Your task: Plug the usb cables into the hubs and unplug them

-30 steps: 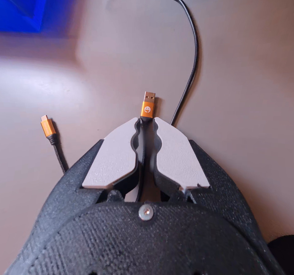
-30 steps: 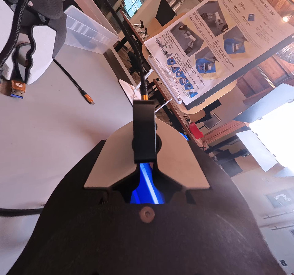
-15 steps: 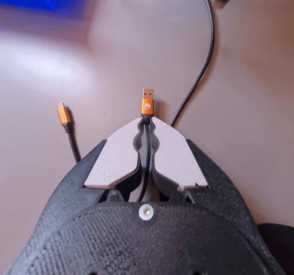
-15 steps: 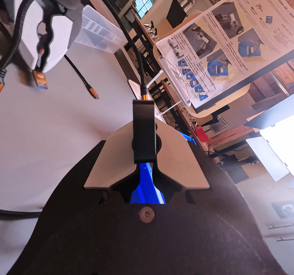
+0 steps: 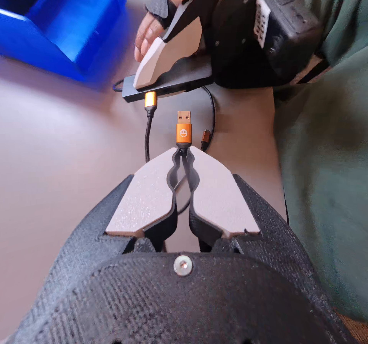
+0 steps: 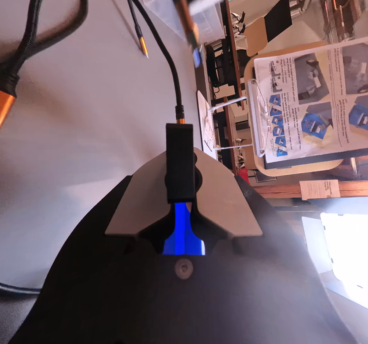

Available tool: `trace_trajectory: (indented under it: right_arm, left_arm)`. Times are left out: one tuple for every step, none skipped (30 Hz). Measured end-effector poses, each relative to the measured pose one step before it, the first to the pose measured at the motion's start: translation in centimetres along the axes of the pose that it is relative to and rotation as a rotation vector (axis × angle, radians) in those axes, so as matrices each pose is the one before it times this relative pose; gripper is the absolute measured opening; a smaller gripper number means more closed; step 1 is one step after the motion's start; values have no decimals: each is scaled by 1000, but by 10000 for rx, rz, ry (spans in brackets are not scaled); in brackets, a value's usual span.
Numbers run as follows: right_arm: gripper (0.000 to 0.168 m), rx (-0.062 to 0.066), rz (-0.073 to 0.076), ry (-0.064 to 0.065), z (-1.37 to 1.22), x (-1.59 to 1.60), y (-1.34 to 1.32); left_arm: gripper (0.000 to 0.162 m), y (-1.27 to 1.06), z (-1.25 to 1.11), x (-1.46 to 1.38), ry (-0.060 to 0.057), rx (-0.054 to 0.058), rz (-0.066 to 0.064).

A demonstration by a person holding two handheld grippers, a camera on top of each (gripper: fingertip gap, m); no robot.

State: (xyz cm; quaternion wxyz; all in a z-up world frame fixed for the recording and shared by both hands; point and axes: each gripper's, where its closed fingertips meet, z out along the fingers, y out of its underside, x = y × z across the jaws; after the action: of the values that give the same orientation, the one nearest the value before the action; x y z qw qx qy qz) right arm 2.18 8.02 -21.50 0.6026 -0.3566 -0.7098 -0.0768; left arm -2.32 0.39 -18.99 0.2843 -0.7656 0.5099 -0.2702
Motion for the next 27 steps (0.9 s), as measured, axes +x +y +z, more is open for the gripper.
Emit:
trace_trajectory:
  right_arm:
    - [12, -50, -152, -27, 73, -325, -254]
    - [12, -28, -182, -14, 27, -293, -238]
    - [12, -19, -194, 14, 25, -233, -217]
    - [12, 5, -173, 26, 37, -156, -223]
    - [12, 19, -145, 15, 44, -116, -224]
    - [12, 25, -121, 24, 76, -73, -211]
    - [12, -14, -78, 13, 108, -74, -144]
    - [12, -54, -46, 33, 103, -21, -54]
    - [12, -76, -58, 27, 69, -17, 50]
    - [12, -37, -56, 31, 36, -7, 53]
    - [12, -9, -55, 3, -13, -40, 24]
    - [12, -11, -102, 5, -14, -73, 2]
    - [12, 28, -120, 0, -34, -103, -119]
    - [12, 21, -117, -16, -1, -150, -181]
    - [12, -30, -160, 10, 15, -125, -140]
    - [12, -73, -198, 33, 29, -88, -50]
    - [12, -64, -146, 27, 10, -61, 30]
    - [12, -29, -58, 15, -25, -41, 59]
    - [12, 0, -12, 18, -48, -19, 25]
    - [12, 2, -17, 36, -69, 6, -37]
    - [12, -37, -22, 73, -24, 43, -11]
    - [12, -53, 8, -28, 3, -59, 5]
    - [12, -52, 66, -105, 30, -180, 41]
    - [12, -41, 38, -60, 36, -151, 43]
    - [12, -9, -43, -38, 19, -121, -27]
    - [11, 7, -90, -39, 0, -121, -92]
    - [12, 84, -101, -92, 5, -214, -263]
  left_arm:
    - [7, 204, 947, -96, 190, -204, -186]
    - [7, 138, 635, -236, 56, -182, -99]
    - [7, 112, 449, -239, 20, -182, -42]
    - [7, 18, 349, -213, 23, -129, -61]
    - [7, -145, 234, -175, 37, -33, -43]
    - [7, -109, 183, -86, 54, -49, -29]
    - [7, 4, 183, -33, 36, -101, 9]
    - [7, 240, 217, -31, 25, -226, 19]
    - [7, 182, 203, -119, -34, -140, 35]
    - [7, 85, 176, 4, 70, -43, -52]
    - [7, 44, 137, -21, 53, 10, -59]
    - [7, 65, 97, 51, 92, 16, -52]
    - [6, 84, 99, 124, 127, -3, -27]
    - [6, 16, 73, 124, 116, 16, -26]
    - [6, 52, 68, 108, 108, -29, -34]
    - [6, 57, 44, -23, 31, -25, -15]
    - [6, -1, 30, -44, 43, 56, -55]
    - [6, -108, -15, -17, 89, 170, -103]
    - [6, -108, 5, 52, 113, 196, -55]
    - [6, -12, 50, 65, 79, 136, 9]
    - [6, 60, 125, 11, 3, 46, 7]
    - [6, 83, 144, 14, -31, 7, 68]
    - [6, 41, 92, -54, -39, 31, 17]
    - [6, 24, 47, -35, 27, 62, -59]
    - [6, 48, 33, 20, 82, 44, -83]
    - [6, 60, 40, 42, 47, 28, -35]
    - [6, -368, 30, 190, 122, 258, -58]
